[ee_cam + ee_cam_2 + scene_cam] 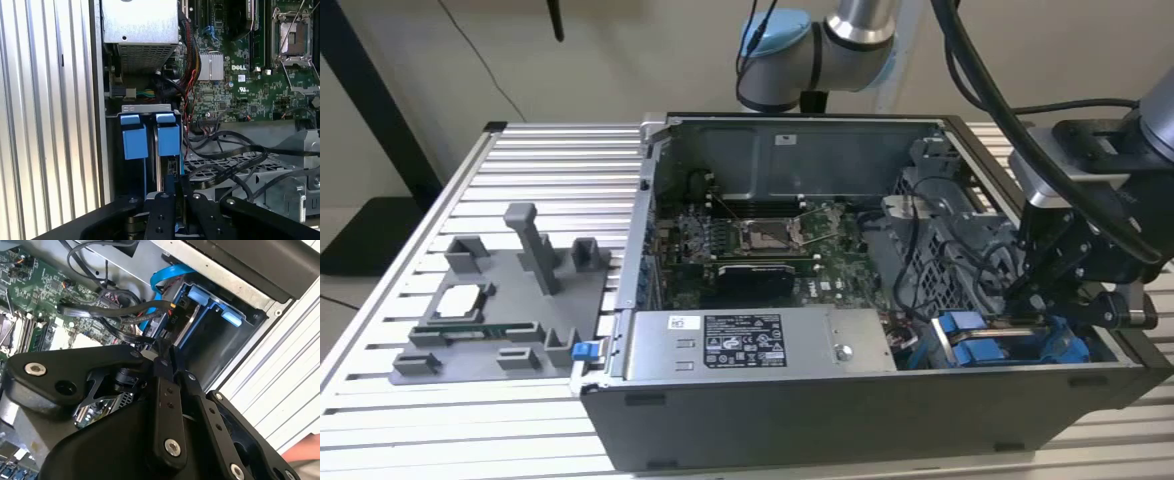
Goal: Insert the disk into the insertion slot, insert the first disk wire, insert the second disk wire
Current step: 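Insert the second disk wire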
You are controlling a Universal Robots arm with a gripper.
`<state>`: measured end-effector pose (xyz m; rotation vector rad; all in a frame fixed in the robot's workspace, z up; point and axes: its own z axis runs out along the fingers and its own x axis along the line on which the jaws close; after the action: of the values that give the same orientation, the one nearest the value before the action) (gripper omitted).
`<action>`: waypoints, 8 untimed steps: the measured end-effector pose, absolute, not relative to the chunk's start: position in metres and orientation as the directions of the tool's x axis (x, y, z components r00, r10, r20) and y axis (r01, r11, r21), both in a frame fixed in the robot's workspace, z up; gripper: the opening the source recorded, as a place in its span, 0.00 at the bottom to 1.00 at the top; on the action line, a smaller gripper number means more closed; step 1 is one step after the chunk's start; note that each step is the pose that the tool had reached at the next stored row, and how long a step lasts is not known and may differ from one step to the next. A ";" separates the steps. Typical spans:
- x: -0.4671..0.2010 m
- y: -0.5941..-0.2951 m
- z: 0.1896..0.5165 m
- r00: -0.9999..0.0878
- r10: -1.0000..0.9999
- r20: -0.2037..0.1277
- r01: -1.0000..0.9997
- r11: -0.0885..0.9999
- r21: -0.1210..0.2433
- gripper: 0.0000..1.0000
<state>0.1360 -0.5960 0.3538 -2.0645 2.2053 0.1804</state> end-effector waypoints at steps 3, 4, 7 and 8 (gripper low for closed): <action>0.136 -0.596 0.353 -0.065 -0.984 -0.165 -0.998 0.065 0.008 0.00; 0.136 -0.596 0.353 -0.065 -0.984 -0.165 -0.998 0.065 0.008 0.00; 0.136 -0.596 0.351 -0.065 -0.984 -0.166 -0.998 0.065 0.005 0.00; 0.136 -0.596 0.351 -0.065 -0.984 -0.166 -0.998 0.065 0.004 0.00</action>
<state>0.1363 -0.5957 0.3509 -2.0629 2.2025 0.1774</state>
